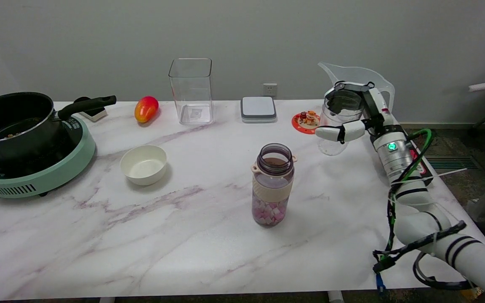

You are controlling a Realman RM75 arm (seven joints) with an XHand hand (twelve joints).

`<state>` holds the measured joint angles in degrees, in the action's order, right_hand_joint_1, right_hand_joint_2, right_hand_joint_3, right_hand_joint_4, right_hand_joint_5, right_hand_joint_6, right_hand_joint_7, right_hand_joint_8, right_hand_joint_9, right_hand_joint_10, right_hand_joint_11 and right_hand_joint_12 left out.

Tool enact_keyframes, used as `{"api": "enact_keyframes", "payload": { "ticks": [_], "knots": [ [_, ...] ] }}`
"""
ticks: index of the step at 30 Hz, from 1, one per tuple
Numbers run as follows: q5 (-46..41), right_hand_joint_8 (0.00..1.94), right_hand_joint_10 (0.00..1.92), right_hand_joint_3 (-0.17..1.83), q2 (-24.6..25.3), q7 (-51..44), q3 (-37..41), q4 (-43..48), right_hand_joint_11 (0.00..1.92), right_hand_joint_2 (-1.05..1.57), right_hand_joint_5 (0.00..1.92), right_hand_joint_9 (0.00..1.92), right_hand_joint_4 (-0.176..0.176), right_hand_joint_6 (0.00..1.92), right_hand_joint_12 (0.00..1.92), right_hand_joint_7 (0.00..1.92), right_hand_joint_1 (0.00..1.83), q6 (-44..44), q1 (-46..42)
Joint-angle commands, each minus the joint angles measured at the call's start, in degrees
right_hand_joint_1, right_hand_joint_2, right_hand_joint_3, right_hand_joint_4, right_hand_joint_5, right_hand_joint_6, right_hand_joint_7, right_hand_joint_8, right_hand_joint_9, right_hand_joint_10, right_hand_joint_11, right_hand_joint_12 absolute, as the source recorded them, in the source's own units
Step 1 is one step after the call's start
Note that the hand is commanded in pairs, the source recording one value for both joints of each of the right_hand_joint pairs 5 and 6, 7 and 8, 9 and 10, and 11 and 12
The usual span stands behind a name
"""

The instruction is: Place the measuring cup onto the table.

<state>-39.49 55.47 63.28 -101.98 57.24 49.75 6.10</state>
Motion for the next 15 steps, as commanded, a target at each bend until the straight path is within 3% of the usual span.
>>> {"api": "enact_keyframes", "payload": {
  "ticks": [1, 15],
  "knots": [
    [8.0, 1.6, 1.51, 0.55, 7.2, 22.3, -11.8, -27.5, 1.31, 1.14, 1.55, 1.51, 0.0, 1.55, 1.31, 1.6, 1.5, 13.0, 19.0],
    [11.6, 1.59, 1.51, 0.55, 8.2, 22.8, -12.2, -21.9, 1.31, 1.12, 1.55, 1.51, 0.0, 1.55, 1.31, 1.59, 1.51, 9.0, 19.0]
  ]
}}
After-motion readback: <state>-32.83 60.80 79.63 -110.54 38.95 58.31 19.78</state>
